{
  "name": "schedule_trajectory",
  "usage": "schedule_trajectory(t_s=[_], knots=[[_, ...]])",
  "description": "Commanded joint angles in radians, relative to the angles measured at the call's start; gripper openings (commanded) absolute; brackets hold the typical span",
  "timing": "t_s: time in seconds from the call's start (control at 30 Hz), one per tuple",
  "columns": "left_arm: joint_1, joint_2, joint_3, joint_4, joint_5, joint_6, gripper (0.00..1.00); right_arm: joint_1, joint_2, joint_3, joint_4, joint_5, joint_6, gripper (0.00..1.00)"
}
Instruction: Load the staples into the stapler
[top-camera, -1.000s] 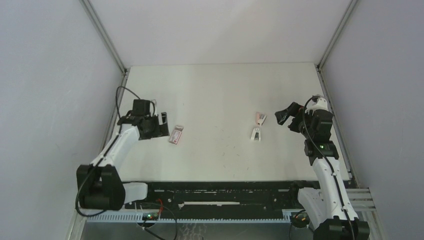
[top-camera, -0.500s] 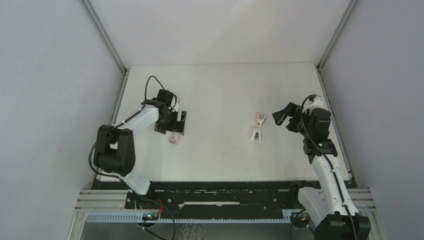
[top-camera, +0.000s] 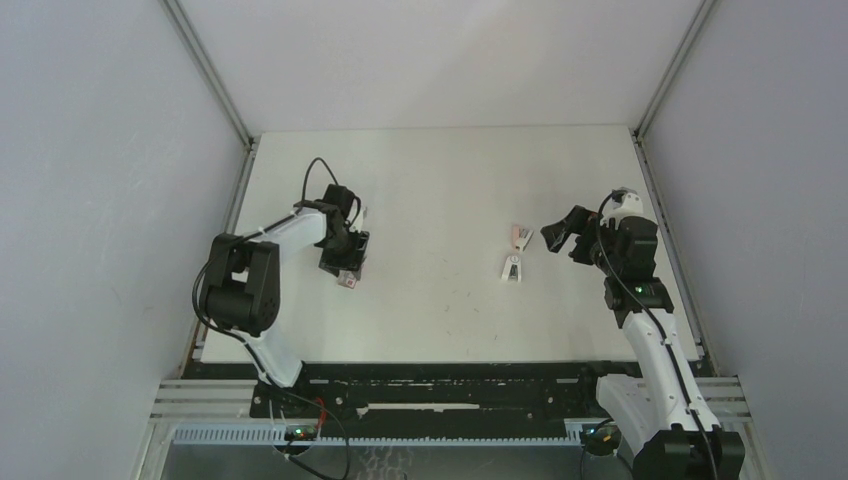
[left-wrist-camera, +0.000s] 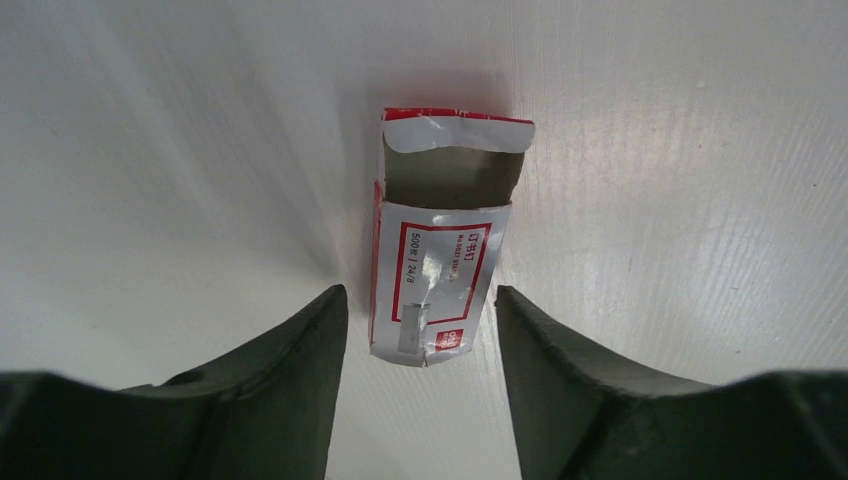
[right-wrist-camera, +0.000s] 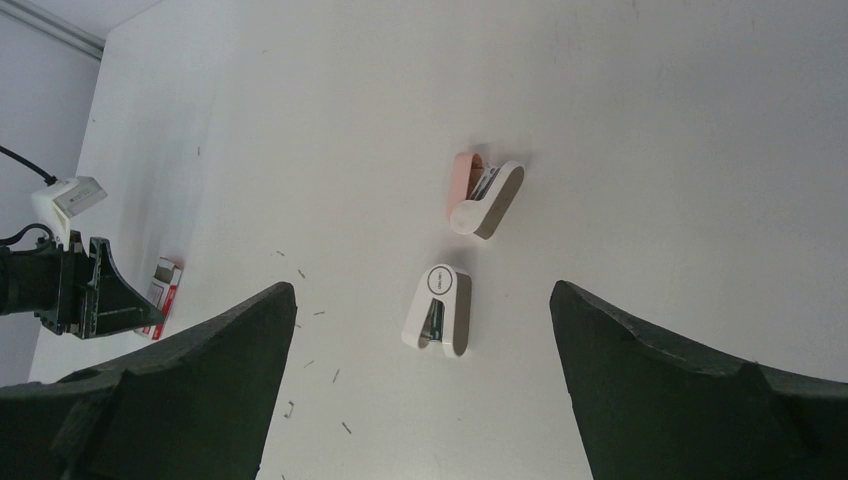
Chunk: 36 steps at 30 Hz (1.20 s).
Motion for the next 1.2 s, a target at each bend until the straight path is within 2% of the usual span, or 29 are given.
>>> schedule_trajectory(t_s=[0.0,0.27,0.43,0.6,0.8,0.93,1.03,1.17], knots=[[-0.001,0.008,0.045,0.014,-0.02,0.029,0.57,0.011,-0.013,0.007,0.039,0.016,-0.023,0.97],[-0.005,0.015,0.037,0.026,-0.004,0.041,0.54,0.026,-0.012,0.007,0.043,0.022,-0.027,0.97],[-0.044,0.014,0.032,0.033,0.017,0.063,0.47,0.032,-0.013,0.006,0.042,0.027,-0.03,0.96],[-0.14,-0.008,0.017,0.047,0.025,0.098,0.43,0.035,-0.015,0.006,0.042,0.029,-0.03,0.96],[-0.321,-0.021,-0.007,0.057,0.001,0.157,0.42,0.032,-0.016,0.006,0.041,0.029,-0.03,0.96],[-0.402,-0.016,-0.018,0.057,-0.078,0.174,0.52,0.031,-0.019,0.006,0.035,0.029,-0.033,0.96],[-0.424,-0.063,-0.026,0.068,-0.138,0.164,0.72,0.03,-0.017,0.006,0.036,0.021,-0.033,0.96],[-0.457,-0.187,-0.045,0.093,-0.239,0.088,0.81,0.03,-0.018,0.006,0.031,0.016,-0.036,0.96]])
